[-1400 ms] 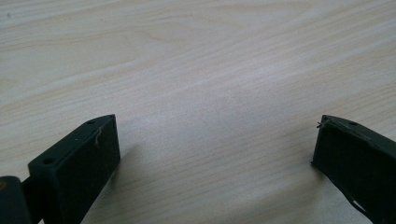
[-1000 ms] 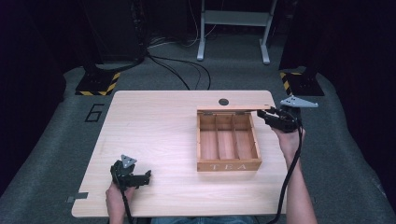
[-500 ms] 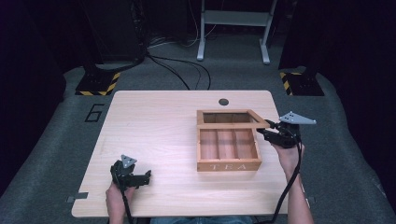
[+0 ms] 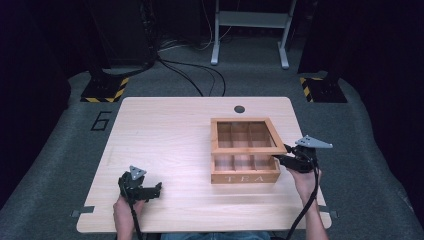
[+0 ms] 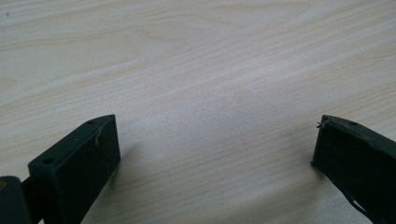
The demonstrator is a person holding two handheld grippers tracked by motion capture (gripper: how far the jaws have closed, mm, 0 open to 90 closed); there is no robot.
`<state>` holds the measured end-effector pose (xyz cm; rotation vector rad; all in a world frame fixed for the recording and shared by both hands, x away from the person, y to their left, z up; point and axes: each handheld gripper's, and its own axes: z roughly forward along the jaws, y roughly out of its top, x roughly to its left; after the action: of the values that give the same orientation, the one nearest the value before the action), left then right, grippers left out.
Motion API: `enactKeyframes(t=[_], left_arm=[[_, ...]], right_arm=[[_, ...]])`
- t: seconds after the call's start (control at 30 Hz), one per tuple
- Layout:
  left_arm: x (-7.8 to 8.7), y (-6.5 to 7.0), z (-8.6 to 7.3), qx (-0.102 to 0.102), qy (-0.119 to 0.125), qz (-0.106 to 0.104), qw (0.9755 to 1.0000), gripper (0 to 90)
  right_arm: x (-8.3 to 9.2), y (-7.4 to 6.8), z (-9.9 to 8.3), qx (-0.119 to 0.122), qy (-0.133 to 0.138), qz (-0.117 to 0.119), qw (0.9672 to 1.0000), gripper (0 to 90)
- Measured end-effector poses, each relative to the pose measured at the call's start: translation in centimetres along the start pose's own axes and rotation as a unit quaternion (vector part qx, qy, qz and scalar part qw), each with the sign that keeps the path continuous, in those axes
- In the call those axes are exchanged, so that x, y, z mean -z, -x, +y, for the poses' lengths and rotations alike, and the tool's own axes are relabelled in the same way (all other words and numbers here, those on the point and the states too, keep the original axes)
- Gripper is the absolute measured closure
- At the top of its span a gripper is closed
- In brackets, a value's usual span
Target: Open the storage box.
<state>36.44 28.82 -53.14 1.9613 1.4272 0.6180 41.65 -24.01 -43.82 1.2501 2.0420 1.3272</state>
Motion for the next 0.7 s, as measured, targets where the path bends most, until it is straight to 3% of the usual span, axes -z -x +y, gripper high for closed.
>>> enactKeyframes(t=[0.3,0.4,0.7], left_arm=[[-0.1,0.1,0.0,0.000,0.006,0.005,1.0000,0.4],[-0.1,0.1,0.0,0.000,0.006,0.004,1.0000,0.4],[0.0,0.1,0.0,-0.002,0.005,0.004,1.0000,0.4]], right_arm=[[-0.1,-0.5,-2.3,-0.010,-0.026,-0.005,0.9996,51.4],[0.0,-0.7,-2.9,-0.006,-0.030,-0.013,0.9994,51.6],[0.1,-0.9,-4.1,-0.017,-0.037,-0.008,0.9992,50.8]])
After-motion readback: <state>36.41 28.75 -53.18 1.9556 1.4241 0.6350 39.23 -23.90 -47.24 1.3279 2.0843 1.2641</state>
